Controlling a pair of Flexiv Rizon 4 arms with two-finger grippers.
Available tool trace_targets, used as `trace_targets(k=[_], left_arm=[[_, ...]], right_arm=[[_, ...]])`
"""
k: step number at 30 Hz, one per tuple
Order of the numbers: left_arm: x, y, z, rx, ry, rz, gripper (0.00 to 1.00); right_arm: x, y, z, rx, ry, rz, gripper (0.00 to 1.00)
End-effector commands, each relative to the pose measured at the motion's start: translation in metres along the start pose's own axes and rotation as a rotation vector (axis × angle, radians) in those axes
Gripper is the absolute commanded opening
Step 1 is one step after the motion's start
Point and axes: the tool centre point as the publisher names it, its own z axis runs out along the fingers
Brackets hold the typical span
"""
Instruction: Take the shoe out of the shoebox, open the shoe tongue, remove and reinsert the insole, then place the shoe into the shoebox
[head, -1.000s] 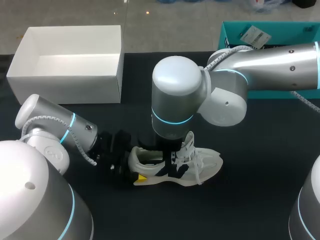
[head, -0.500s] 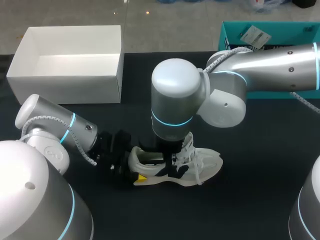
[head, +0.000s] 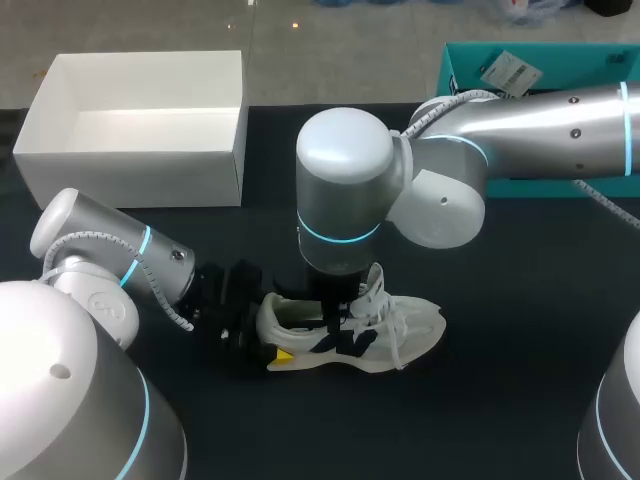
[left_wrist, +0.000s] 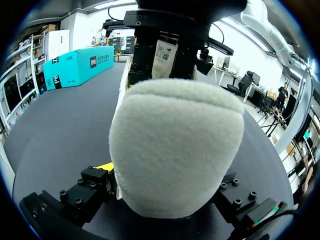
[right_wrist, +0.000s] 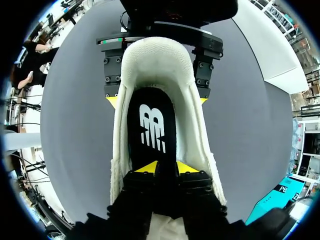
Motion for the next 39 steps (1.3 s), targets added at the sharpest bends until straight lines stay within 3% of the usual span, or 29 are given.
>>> trace_targets(k=[1,7,11,14,15,39], left_arm=[[0.003,0.0023,0.005,-0.007,0.001,-0.003,0.0],[0.003,0.0023,0.005,-0.007,0.001,-0.003,0.0],[0.003,0.0023,0.005,-0.007,0.001,-0.003,0.0],[0.003,0.0023,0.005,-0.007,0.001,-0.003,0.0],[0.003,0.0023,0.005,-0.007,0.001,-0.003,0.0],[0.003,0.0023,0.005,-0.007,0.001,-0.003,0.0]], right_arm=[[0.0008,-0.0047,-0.0018,-0.003,0.006,0.002,0.18],[0.0005,-0.0055,-0.0013,-0.008,0.005,0.014,0.23],[0.0001,-0.0031,-0.0016,-0.01,0.002,0.013,0.22],[0.0,-0.0027,-0.0017,-0.017,0.008,0.017,0.1],[0.0,-0.0027,-0.0017,-0.017,0.008,0.017,0.0],[0.0018,-0.004,0.0012,-0.039,-0.015,0.042,0.0]])
